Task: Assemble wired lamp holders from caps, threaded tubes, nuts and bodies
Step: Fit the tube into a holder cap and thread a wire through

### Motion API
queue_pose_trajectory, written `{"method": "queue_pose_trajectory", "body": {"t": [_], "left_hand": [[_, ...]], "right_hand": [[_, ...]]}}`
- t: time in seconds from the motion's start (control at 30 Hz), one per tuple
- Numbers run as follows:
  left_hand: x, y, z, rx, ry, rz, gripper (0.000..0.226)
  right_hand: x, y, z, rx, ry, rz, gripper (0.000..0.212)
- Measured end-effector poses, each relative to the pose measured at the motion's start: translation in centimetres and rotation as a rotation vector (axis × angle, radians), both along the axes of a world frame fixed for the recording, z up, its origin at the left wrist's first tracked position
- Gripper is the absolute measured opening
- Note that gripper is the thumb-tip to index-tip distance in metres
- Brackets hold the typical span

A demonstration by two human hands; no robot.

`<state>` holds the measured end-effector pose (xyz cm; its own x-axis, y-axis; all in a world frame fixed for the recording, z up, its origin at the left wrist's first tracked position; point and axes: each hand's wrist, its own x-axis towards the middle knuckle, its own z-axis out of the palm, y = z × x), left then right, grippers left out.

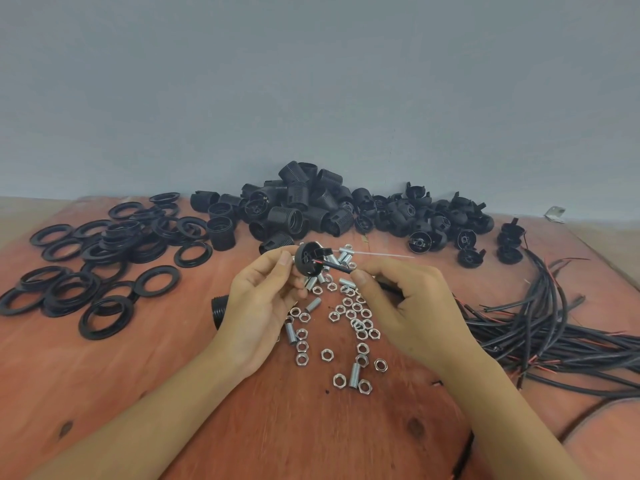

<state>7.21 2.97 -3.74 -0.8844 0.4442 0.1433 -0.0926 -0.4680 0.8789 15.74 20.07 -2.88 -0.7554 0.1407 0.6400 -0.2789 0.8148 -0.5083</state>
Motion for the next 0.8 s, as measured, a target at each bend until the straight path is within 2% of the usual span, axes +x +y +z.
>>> {"method": "queue_pose_trajectory", "body": {"t": [0.23, 0.33, 0.43, 0.57, 0.67, 0.73, 0.8], "left_hand": [[-0.2, -0.1, -0.6, -0.108, 0.160, 0.042, 0.021], [-0.5, -0.4, -0.7, -0.241, 0.331, 0.094, 0.017], [0.0, -0.3, -0.8, -0.306, 0.476, 0.044, 0.016], [0.2, -0.1, -0.7, -0.227, 0.400, 0.065, 0.017], [0.1, -0.2, -0.5, -0.168, 0.330, 0.094, 0.019], [0.0, -0.4, -0.3, -0.182, 0.370, 0.080, 0.016], [0.1, -0.7, -0.2, -0.242, 0.453, -0.018, 0.012]], "right_hand": [[0.1, -0.3, 0.1, 0.053, -0.009, 0.005, 0.015], [0.1, -0.2, 0.2, 0.095, 0.023, 0.011, 0.016], [0.4, -0.5, 0.3, 0.118, 0.006, 0.039, 0.014], [0.8, -0.1, 0.8, -0.114, -0.099, 0.171, 0.024], [0.8, 1.1, 0.9, -0.042, -0.192, 0.056, 0.026], [0.7, 1.5, 0.7, -0.050, -0.222, 0.021, 0.032], [0.6, 1.4, 0.7, -0.078, -0.213, 0.051, 0.038]]}}
